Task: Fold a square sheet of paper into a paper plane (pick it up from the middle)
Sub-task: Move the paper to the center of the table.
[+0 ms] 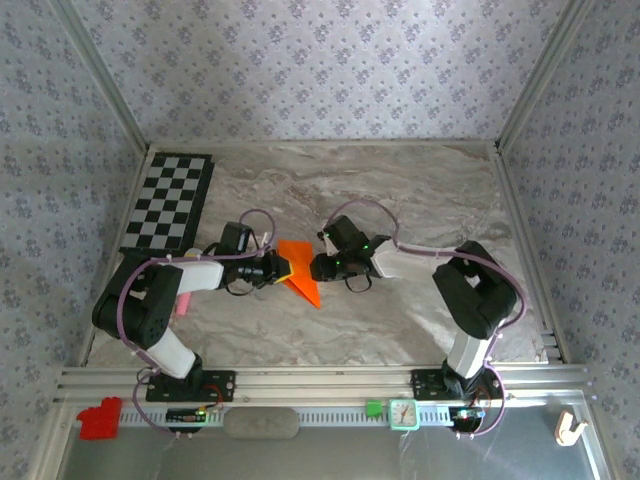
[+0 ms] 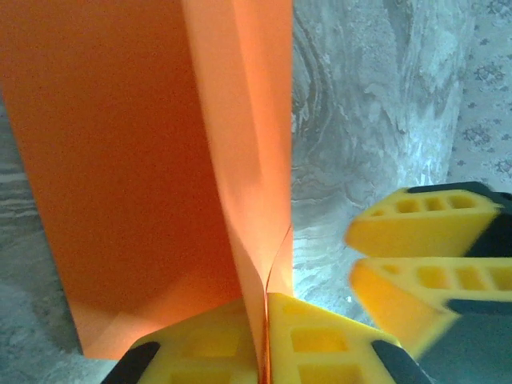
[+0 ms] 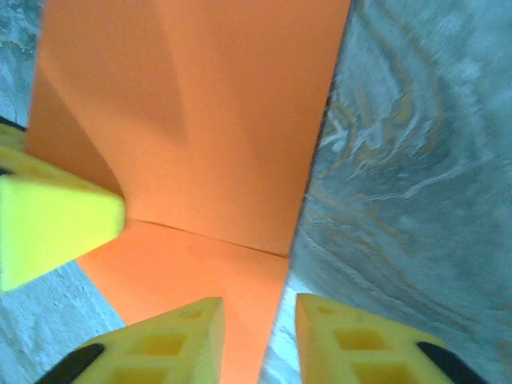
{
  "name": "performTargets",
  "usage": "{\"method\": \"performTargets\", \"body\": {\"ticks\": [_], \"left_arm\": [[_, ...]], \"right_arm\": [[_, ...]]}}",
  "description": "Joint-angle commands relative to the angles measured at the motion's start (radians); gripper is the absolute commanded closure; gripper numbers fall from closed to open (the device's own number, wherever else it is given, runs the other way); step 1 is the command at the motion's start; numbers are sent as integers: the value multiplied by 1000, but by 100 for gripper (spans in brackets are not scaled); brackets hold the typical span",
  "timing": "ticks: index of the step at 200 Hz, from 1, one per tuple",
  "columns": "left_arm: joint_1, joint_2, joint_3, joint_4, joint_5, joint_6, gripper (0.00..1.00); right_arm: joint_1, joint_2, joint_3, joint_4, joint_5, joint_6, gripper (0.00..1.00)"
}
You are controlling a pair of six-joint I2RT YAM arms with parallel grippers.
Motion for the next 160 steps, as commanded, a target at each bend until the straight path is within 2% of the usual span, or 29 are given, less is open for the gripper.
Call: {"method": "performTargets", "body": {"ticks": [1, 37, 76, 119, 160], "left_arm": [[-21, -49, 40, -27, -57, -63, 90], [-64, -60, 103, -58, -152, -143, 90], [-86, -11, 202, -62, -191, -224, 90], [-110, 49, 290, -62, -203, -285, 90], [-120, 126, 304, -149, -260, -343, 90]], "right_arm": [[-6, -94, -21, -30, 105, -117, 63], [-2, -196, -97, 11, 233, -215, 55], [0, -270, -155, 56, 326, -227, 53], [-2, -309, -176, 56, 356, -221, 51], [-2, -270, -171, 52, 330, -236, 50]]}}
